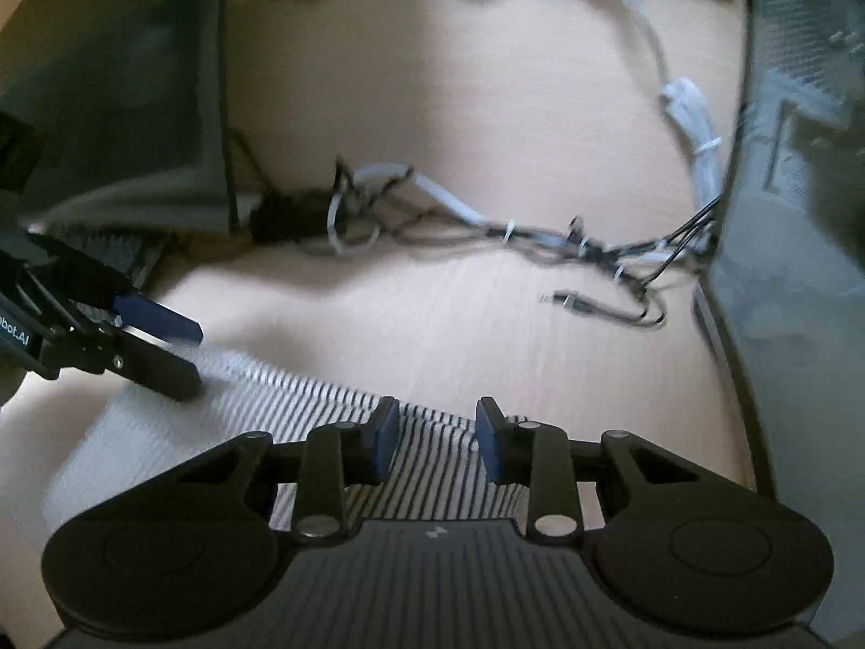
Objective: Fold clothes
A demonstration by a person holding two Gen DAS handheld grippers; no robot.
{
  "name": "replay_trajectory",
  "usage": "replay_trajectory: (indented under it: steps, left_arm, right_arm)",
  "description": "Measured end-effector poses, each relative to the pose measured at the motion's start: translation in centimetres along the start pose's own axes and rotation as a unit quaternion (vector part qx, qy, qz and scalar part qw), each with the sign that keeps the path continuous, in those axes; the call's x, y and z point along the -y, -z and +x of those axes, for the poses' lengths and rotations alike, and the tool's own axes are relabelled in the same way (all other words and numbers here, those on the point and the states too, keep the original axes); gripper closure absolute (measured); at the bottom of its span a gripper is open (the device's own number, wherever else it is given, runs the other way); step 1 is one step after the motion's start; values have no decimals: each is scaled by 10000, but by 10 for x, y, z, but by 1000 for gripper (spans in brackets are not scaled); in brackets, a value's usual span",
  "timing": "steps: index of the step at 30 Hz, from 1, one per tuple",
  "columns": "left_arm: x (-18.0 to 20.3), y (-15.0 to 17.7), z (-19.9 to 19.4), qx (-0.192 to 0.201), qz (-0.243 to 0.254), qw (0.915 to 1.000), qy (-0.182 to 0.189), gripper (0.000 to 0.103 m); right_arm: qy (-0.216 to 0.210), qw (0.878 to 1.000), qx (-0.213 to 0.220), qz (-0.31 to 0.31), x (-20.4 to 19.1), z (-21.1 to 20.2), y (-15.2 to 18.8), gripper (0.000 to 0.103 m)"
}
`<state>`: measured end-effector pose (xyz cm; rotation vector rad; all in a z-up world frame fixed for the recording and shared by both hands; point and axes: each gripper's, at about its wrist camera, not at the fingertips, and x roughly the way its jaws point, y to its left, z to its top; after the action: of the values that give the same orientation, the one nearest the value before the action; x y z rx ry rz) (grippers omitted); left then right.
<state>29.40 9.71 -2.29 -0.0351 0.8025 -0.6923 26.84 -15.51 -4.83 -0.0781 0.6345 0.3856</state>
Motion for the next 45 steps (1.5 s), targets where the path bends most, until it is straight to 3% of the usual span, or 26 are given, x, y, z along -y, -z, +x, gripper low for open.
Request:
replay_trajectory:
  steps: [1, 2, 5, 7, 10, 14, 19, 20, 22, 25, 28, 29, 31, 32, 33, 34, 36, 39, 41, 43, 45]
  left_arm:
    - [3, -2, -8, 137, 33, 9999, 57, 32]
    - [6, -4, -16, 275, 63, 9995, 117, 32]
    - [17, -7, -30, 595, 91, 9978, 293, 34]
    - [24, -5, -25, 518, 150, 9973, 493, 35]
    - [30, 0, -10, 277, 234, 9968, 719, 36]
    - [22, 13, 35, -411, 271, 9980, 401, 41]
    - [11, 7, 33, -449, 308, 9980, 310, 46]
    - [13, 3, 30, -358, 350, 9982, 342, 45]
    - [16, -4, 24, -179, 438, 9979, 436, 43]
    - [22, -14, 15, 90, 569, 9967, 576, 34]
    - [21, -12, 46, -346, 673, 9960, 467, 36]
    - [19, -9, 57, -519, 692, 9955, 397, 39]
    - [14, -6, 72, -722, 649, 9946, 379, 34]
    - [12, -7, 70, -709, 571, 9949, 438, 34]
    - [11, -8, 67, -691, 554, 9950, 450, 34]
    - [11, -10, 65, -674, 548, 9952, 455, 34]
    - [10, -11, 64, -651, 565, 9952, 470, 28]
    - [5, -8, 64, -609, 469, 9958, 506, 20]
    - [-1, -10, 67, -589, 348, 9963, 523, 14]
    - [-7, -10, 73, -667, 171, 9958, 601, 9]
    - [-15, -7, 79, -833, -76, 9935, 777, 7]
  right_arm:
    - [80, 9999, 72, 86, 0, -9, -3, 54]
    - [128, 9996, 144, 192, 0, -18, -5, 49]
    - [131, 9983, 366, 432, -1, -42, -5, 47]
    - [94, 9987, 367, 331, -4, -50, 2, 54]
    - [254, 9993, -169, 228, -7, -34, 23, 60]
    - [435, 9971, -422, 464, -2, -10, 51, 59]
    - [417, 9981, -237, 390, 0, -22, 33, 58]
    - [416, 9983, -120, 400, 1, -26, 28, 60]
    - [352, 9985, 158, 393, 0, -31, 15, 87]
    - [295, 9991, 133, 291, -5, -14, 1, 87]
    - [336, 9987, -378, 78, -8, 27, 4, 87]
    - [347, 9984, -449, 53, -8, 36, 8, 87]
    - [364, 9982, -458, 110, -8, 35, 6, 87]
    - [313, 9985, -409, 207, -7, 26, 3, 86]
    - [140, 9986, -357, 358, -4, 13, 2, 76]
    - [-93, 9976, -345, 585, 2, -3, 3, 57]
    - [-441, 9917, -495, 1102, 9, -30, 11, 40]
    - [-765, 9728, -1032, 1930, 19, -57, 34, 39]
    - [-929, 9529, -1418, 2514, 25, -68, 53, 38]
    - [-1064, 9299, -1710, 3078, 26, -67, 71, 35]
    - [-1035, 9159, -1834, 3419, 23, -58, 85, 35]
